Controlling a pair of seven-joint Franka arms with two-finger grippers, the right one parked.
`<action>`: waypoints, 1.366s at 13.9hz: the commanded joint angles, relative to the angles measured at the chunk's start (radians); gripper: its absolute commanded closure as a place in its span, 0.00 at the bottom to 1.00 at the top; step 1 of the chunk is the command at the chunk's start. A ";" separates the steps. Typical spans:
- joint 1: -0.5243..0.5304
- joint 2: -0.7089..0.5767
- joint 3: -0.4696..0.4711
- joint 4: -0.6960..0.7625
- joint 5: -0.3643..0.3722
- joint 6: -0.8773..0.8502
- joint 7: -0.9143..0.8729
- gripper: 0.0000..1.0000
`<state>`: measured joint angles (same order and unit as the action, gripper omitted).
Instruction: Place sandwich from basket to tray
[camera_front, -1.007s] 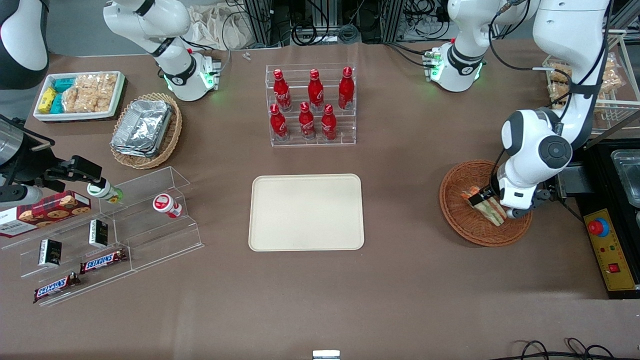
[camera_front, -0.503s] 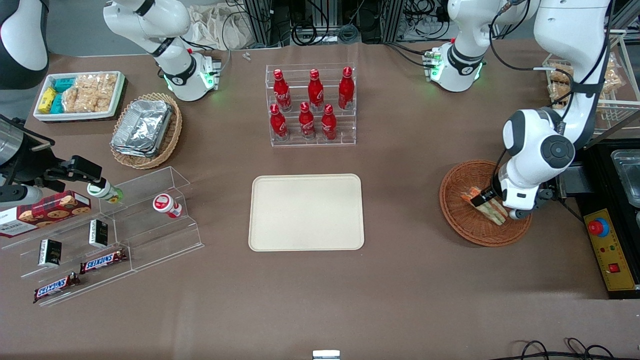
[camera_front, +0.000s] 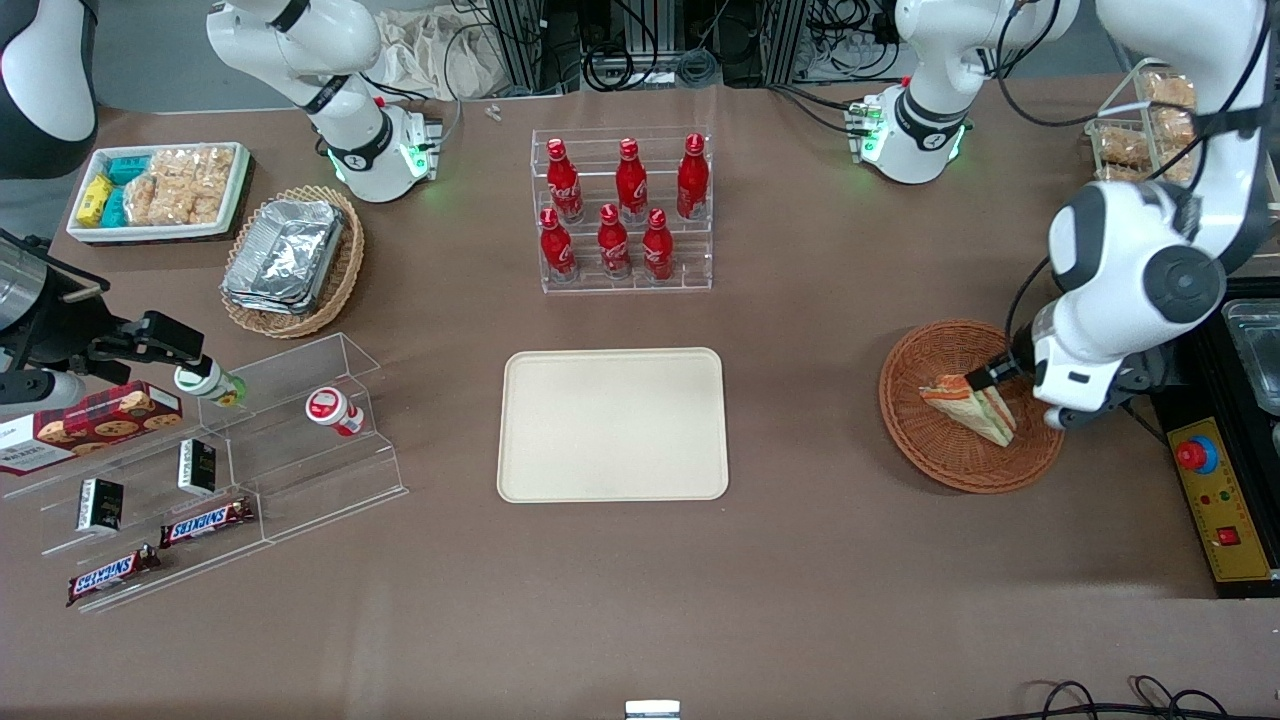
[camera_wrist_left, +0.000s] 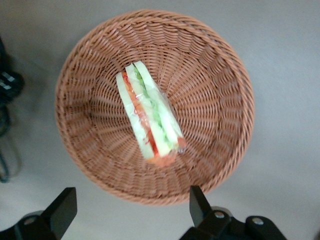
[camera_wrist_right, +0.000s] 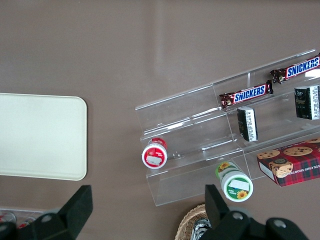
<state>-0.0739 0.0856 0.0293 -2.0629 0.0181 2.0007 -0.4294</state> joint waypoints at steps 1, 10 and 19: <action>-0.009 -0.038 -0.008 0.126 0.014 -0.207 0.145 0.01; -0.009 0.002 -0.020 0.264 0.011 -0.246 0.188 0.00; -0.009 0.190 -0.017 0.118 0.016 0.111 -0.451 0.00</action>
<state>-0.0755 0.2450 0.0069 -1.9276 0.0182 2.0619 -0.8075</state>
